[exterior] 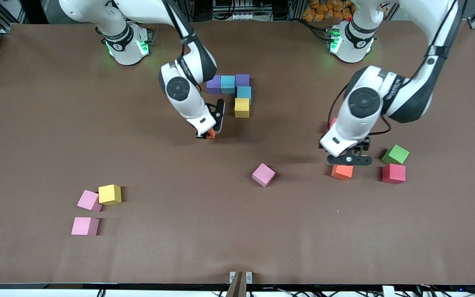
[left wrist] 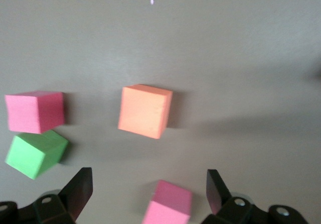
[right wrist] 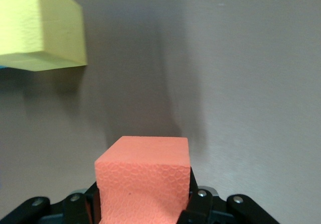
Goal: Form number 2 with 11 blocks
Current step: 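Place the yellow cube below the cyan cube with the left gripper, then place the orange cube beside yellow while the left gripper reaches pink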
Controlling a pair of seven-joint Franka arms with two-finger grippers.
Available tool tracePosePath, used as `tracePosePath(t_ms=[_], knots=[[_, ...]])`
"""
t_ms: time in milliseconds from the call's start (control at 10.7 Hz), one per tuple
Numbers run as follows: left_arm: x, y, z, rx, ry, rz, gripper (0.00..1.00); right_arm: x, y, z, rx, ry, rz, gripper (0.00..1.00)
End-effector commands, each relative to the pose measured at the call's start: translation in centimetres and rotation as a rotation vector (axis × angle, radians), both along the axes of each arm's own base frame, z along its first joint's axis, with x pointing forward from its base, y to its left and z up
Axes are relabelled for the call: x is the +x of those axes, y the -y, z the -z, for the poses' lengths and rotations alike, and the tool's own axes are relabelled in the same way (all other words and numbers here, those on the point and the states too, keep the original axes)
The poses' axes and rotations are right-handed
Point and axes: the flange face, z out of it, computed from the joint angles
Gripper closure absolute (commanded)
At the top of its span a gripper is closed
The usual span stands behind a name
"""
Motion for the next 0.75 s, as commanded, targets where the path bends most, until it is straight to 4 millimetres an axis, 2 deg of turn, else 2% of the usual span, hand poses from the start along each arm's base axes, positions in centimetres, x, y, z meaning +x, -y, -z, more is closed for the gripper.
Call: tracePosePath(t_ms=[0, 187, 373, 653], knots=[[-2.0, -3.7, 0.7, 0.022, 0.016, 0.122, 0.0, -3.0, -1.1, -0.8, 0.021, 0.001, -0.044, 0.87], [-3.3, -4.6, 3.1, 0.007, 0.005, 0.177, 0.0, -5.3, -3.1, -0.4, 0.013, 0.0, -0.037, 0.87], [-4.9, -6.7, 6.0, -0.035, 0.045, 0.232, 0.0, -6.7, -4.1, -0.2, 0.006, -0.004, -0.036, 0.87], [-5.9, -6.5, 6.1, -0.035, 0.041, 0.248, 0.0, -8.5, -4.7, 0.5, 0.005, 0.018, -0.017, 0.87]])
